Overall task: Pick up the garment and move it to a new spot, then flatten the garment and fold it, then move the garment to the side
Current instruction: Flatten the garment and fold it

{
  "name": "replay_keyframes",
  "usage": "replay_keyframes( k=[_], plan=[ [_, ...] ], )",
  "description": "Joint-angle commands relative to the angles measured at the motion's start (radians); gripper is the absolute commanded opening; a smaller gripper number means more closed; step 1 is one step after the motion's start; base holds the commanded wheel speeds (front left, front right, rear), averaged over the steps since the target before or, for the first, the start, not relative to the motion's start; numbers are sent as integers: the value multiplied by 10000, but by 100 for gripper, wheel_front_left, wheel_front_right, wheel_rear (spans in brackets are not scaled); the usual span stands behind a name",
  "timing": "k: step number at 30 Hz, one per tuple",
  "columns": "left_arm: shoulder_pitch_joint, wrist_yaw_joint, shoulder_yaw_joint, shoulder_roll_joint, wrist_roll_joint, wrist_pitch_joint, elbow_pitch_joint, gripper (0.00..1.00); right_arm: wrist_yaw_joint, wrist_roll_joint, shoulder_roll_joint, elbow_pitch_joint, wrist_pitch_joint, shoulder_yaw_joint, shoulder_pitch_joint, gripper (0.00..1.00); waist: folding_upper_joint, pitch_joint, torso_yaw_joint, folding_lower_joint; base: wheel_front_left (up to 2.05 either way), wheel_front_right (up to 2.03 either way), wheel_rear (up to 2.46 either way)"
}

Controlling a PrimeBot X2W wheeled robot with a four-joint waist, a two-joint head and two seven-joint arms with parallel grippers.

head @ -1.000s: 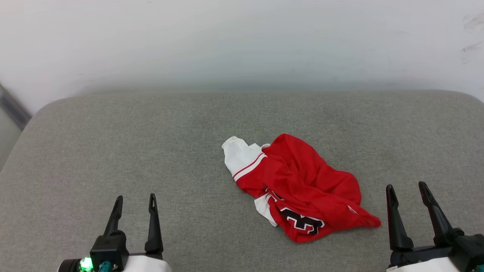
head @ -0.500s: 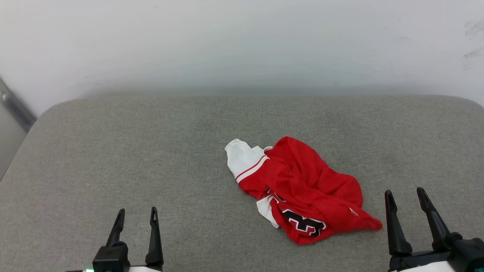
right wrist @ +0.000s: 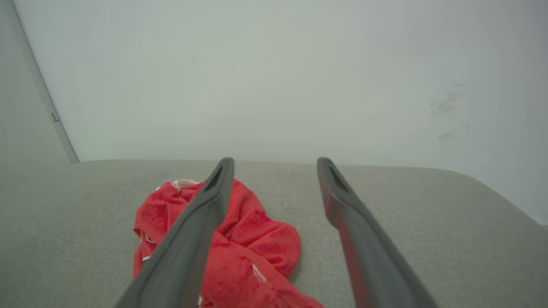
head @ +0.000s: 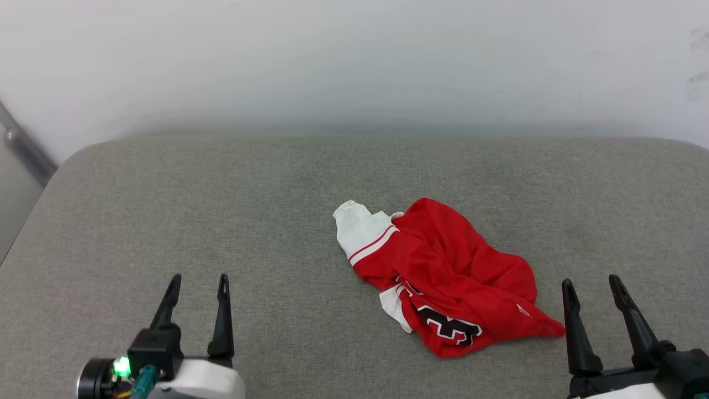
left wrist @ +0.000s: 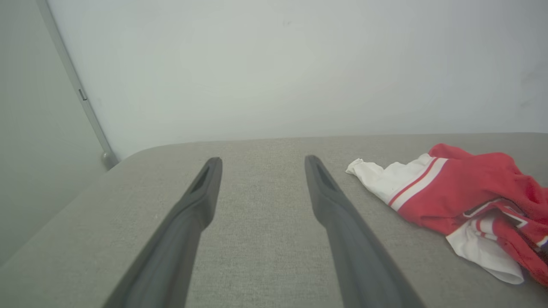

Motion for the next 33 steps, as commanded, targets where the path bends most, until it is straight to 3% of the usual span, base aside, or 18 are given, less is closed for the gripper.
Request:
replay_keyframes(
  k=[1, 11, 18, 24, 33],
  plan=[
    [-447, -124, 61, 122, 66, -30, 65, 100, -3, -29, 12, -36, -20, -6, -5, 100, 0, 60, 35, 0, 0, 0, 0],
    [-4193, -1210, -123, 1211, 122, -30, 661, 100, -3, -377, 14, -366, -20, -15, -684, 100, 0, 1173, -72, 0, 0, 0, 0],
    [-6773, -1406, -905, 1928, 110, 147, 1835, 100, -3, -498, 12, -615, -20, -34, -1200, 100, 0, 2104, -262, 0, 0, 0, 0],
    [-9168, -1452, -2293, 2370, -505, 969, 2569, 100, -3, -561, 12, -811, -20, -36, -1626, 100, 0, 2987, -452, 0, 0, 0, 0],
    [-12012, -1448, -5387, 3046, -3183, 3816, 3806, 100, -3, -586, 14, -1044, -20, 11, -2175, 100, 0, 3881, -767, 0, 0, 0, 0]
  ],
)
